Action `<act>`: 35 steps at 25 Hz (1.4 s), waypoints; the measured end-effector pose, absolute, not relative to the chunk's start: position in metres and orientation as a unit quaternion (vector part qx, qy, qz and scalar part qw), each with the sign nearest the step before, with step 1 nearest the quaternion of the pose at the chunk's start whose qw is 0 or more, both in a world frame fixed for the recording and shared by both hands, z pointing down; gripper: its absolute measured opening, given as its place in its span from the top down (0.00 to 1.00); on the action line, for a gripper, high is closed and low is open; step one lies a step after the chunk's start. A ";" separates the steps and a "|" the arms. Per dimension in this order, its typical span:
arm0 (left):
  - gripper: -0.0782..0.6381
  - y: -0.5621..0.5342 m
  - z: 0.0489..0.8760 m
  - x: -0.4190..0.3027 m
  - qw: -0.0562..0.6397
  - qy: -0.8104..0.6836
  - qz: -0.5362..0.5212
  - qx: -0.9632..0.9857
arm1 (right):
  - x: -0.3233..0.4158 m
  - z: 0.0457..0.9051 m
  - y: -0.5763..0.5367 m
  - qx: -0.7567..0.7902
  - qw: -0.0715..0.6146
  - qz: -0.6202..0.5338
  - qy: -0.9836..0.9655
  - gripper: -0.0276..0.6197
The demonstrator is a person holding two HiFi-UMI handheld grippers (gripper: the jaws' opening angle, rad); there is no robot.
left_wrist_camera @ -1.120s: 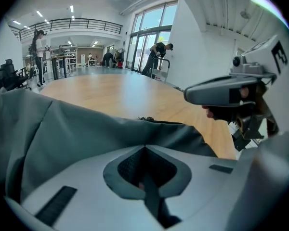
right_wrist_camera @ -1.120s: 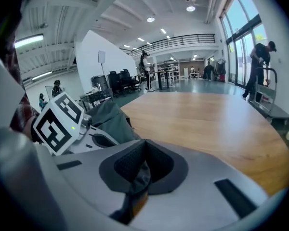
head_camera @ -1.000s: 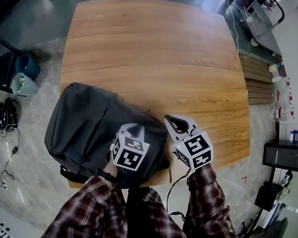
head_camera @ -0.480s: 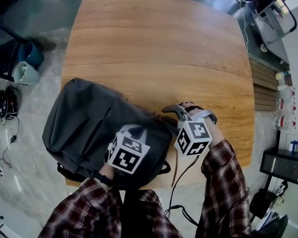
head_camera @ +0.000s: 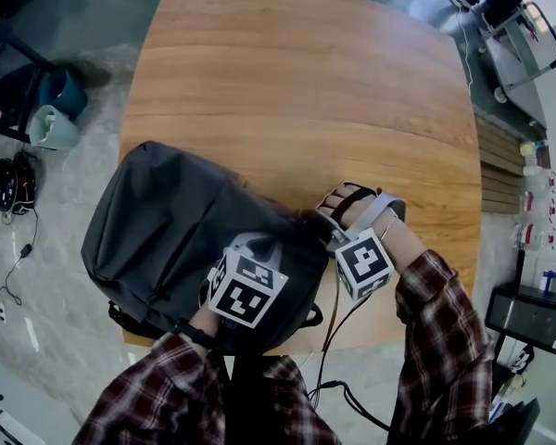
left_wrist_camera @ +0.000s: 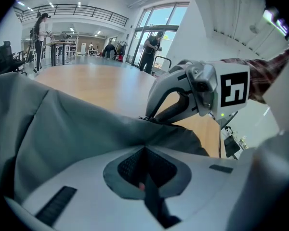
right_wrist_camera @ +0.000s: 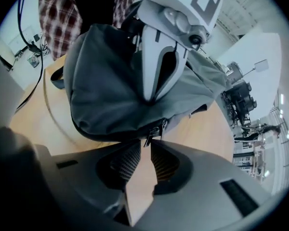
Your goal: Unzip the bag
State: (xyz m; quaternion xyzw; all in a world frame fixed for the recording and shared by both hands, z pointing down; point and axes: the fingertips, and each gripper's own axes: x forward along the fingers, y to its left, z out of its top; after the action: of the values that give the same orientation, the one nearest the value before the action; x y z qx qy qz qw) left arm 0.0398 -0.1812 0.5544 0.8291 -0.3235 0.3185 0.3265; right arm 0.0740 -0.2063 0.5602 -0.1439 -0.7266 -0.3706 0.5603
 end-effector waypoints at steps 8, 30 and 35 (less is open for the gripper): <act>0.88 -0.183 0.554 0.039 0.321 -0.327 0.320 0.829 | 0.067 0.559 -0.211 -0.127 0.552 -0.392 -0.725 0.90; 0.88 -0.189 0.558 0.037 0.325 -0.343 0.314 0.823 | 0.123 0.553 -0.171 0.015 0.605 -0.135 -0.785 0.94; 0.88 -0.191 0.558 0.037 0.344 -0.346 0.310 0.816 | 0.143 0.562 -0.148 0.061 0.609 -0.083 -0.787 0.94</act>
State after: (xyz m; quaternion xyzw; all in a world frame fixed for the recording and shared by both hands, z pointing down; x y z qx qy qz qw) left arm 0.0368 -0.1906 0.5584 0.8161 -0.3460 0.3102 0.3436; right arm 0.1425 -0.1482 0.5622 0.0612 -0.7868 -0.0829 0.6086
